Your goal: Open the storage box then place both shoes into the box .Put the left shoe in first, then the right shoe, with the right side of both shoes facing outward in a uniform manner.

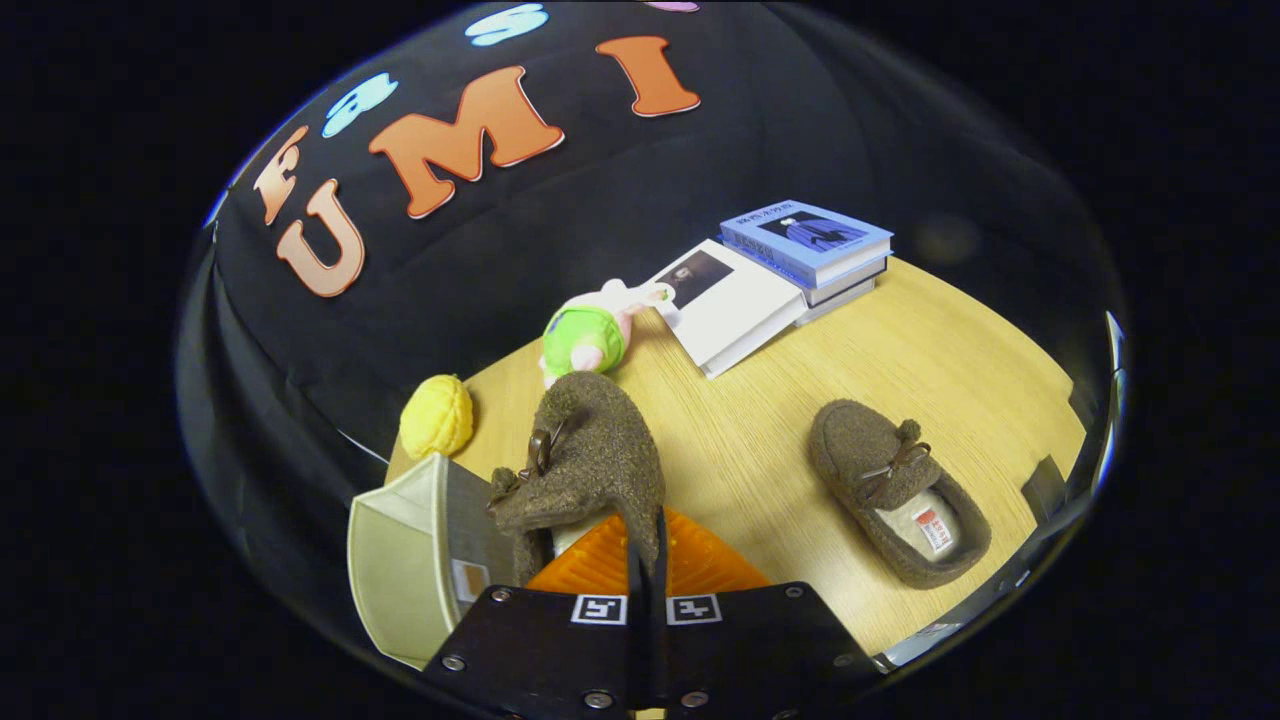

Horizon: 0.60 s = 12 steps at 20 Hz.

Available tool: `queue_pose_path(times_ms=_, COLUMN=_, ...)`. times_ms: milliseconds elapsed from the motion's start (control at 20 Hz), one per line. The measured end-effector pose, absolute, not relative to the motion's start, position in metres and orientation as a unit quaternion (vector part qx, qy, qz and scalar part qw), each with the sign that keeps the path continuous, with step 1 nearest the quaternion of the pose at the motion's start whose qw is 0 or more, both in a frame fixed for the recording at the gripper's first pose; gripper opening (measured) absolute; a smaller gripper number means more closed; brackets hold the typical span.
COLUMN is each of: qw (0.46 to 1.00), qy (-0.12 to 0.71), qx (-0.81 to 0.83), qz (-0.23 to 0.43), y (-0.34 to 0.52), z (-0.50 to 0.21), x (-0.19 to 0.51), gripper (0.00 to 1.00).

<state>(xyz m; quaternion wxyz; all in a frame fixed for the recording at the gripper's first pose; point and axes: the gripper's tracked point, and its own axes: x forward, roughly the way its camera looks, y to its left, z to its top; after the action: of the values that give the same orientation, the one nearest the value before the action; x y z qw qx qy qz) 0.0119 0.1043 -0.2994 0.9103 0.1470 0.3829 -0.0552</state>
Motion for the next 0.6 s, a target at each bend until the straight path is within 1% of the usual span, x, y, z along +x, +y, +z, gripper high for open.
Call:
queue_pose_path(times_ms=150, qw=0.911, qy=0.378, qx=0.157, qz=-0.048, y=0.137, z=-0.267, x=0.013, gripper=0.00)
queue_pose_path(times_ms=350, qw=0.911, qy=0.363, qx=0.194, qz=0.000, y=0.203, z=-0.235, x=0.014, gripper=0.00)
queue_pose_path(times_ms=450, qw=0.909, qy=0.367, qx=0.198, qz=0.018, y=0.233, z=-0.229, x=0.012, gripper=0.00)
queue_pose_path(times_ms=600, qw=0.907, qy=0.379, qx=0.180, qz=0.035, y=0.270, z=-0.239, x=0.005, gripper=0.00)
